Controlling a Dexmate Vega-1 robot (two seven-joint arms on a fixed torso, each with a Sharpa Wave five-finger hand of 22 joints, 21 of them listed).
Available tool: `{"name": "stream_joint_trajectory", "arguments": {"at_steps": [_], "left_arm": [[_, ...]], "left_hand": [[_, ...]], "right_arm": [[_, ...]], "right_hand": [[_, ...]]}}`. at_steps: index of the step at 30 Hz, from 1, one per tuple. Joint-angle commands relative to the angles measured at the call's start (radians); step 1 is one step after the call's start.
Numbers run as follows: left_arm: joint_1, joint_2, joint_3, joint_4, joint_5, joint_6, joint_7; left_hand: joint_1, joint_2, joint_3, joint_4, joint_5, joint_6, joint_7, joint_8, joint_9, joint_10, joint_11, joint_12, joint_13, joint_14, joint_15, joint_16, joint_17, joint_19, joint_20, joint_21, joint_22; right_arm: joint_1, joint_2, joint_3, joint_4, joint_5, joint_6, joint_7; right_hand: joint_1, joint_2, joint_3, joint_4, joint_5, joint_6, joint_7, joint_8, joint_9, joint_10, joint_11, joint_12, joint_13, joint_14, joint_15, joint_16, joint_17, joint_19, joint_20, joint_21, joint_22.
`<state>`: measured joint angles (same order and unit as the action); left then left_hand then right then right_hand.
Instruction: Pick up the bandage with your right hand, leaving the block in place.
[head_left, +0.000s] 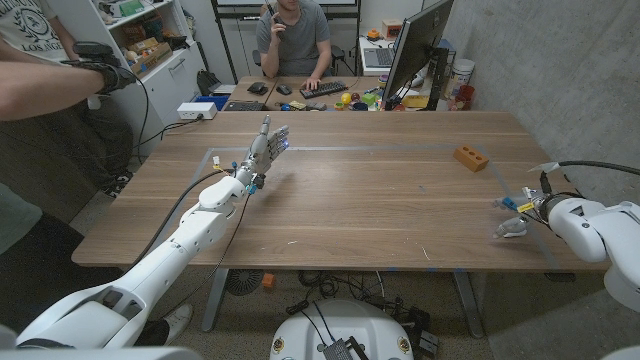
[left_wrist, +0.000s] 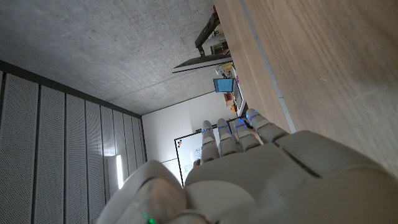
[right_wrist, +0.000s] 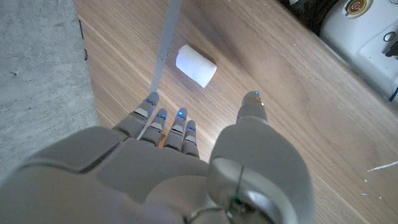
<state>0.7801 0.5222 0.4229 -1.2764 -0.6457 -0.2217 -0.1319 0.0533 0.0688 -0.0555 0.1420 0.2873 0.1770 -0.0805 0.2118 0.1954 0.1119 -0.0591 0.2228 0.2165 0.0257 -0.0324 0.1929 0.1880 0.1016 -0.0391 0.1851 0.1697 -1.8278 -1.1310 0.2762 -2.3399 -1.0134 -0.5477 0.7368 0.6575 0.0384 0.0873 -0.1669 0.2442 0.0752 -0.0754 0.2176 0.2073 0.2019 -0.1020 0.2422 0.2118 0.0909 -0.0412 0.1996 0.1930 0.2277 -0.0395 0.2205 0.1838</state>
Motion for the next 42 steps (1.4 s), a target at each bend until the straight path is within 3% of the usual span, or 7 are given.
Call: {"name": "stream_joint_trajectory", "arguments": {"at_steps": [1,23,33,36,42], "left_arm": [[0.008,0.005,0.003,-0.012,0.002,0.0,-0.008],[0.013,0.006,0.004,-0.025,0.007,0.0,0.005],[0.011,0.002,0.005,-0.021,0.007,-0.006,0.001],[0.012,0.002,0.004,-0.021,0.006,-0.007,0.002],[0.012,0.0,0.001,-0.017,0.002,-0.01,0.002]], "left_hand": [[-0.002,0.013,-0.009,0.002,0.002,0.012,-0.001,0.005,0.002,0.004,0.001,0.004,0.002,0.009,-0.056,0.006,0.003,0.006,-0.02,0.007,0.004],[-0.008,0.013,-0.015,0.006,0.004,0.035,0.002,0.011,0.002,0.015,0.0,0.007,0.002,0.017,-0.059,0.008,0.003,0.012,-0.022,0.009,0.004],[-0.01,0.013,-0.017,0.007,0.005,0.039,0.002,0.011,0.002,0.015,-0.001,0.006,0.002,0.018,-0.059,0.009,0.003,0.014,-0.021,0.009,0.004],[-0.01,0.013,-0.018,0.007,0.005,0.041,0.002,0.011,0.002,0.016,0.001,0.006,0.002,0.019,-0.058,0.009,0.003,0.015,-0.021,0.009,0.004],[-0.012,0.013,-0.02,0.008,0.006,0.045,0.002,0.011,0.002,0.016,0.0,0.006,0.002,0.02,-0.058,0.009,0.004,0.016,-0.021,0.009,0.004]], "right_arm": [[0.018,0.07,-0.002,0.022,-0.106,0.095,0.052],[0.027,0.149,0.033,0.094,-0.183,0.19,0.051],[0.059,0.163,-0.018,0.12,-0.214,0.175,0.033],[0.077,0.165,-0.045,0.134,-0.212,0.161,0.016],[0.122,0.145,-0.12,0.161,-0.208,0.125,-0.004]], "right_hand": [[0.026,0.004,0.012,-0.004,0.008,0.008,-0.015,0.004,0.001,0.007,-0.011,0.01,0.001,0.0,-0.137,-0.001,0.003,0.008,-0.055,-0.001,0.005],[0.145,0.014,0.045,-0.01,0.035,0.029,-0.056,0.014,0.003,0.016,-0.053,0.013,0.001,-0.002,-0.173,-0.005,-0.001,0.035,-0.096,0.005,0.005],[0.162,0.013,0.045,0.0,0.04,0.054,-0.065,0.024,0.004,0.036,-0.057,0.02,0.001,0.015,-0.169,0.001,0.0,0.047,-0.099,0.007,0.006],[0.155,0.021,0.037,0.019,0.041,0.087,-0.074,0.037,0.005,0.076,-0.062,0.037,0.003,0.039,-0.167,0.012,0.005,0.051,-0.098,0.008,0.007],[0.179,0.034,0.036,0.021,0.047,0.147,-0.092,0.061,0.008,0.127,-0.078,0.061,0.01,0.062,-0.175,0.017,0.008,0.067,-0.103,0.012,0.008]]}}
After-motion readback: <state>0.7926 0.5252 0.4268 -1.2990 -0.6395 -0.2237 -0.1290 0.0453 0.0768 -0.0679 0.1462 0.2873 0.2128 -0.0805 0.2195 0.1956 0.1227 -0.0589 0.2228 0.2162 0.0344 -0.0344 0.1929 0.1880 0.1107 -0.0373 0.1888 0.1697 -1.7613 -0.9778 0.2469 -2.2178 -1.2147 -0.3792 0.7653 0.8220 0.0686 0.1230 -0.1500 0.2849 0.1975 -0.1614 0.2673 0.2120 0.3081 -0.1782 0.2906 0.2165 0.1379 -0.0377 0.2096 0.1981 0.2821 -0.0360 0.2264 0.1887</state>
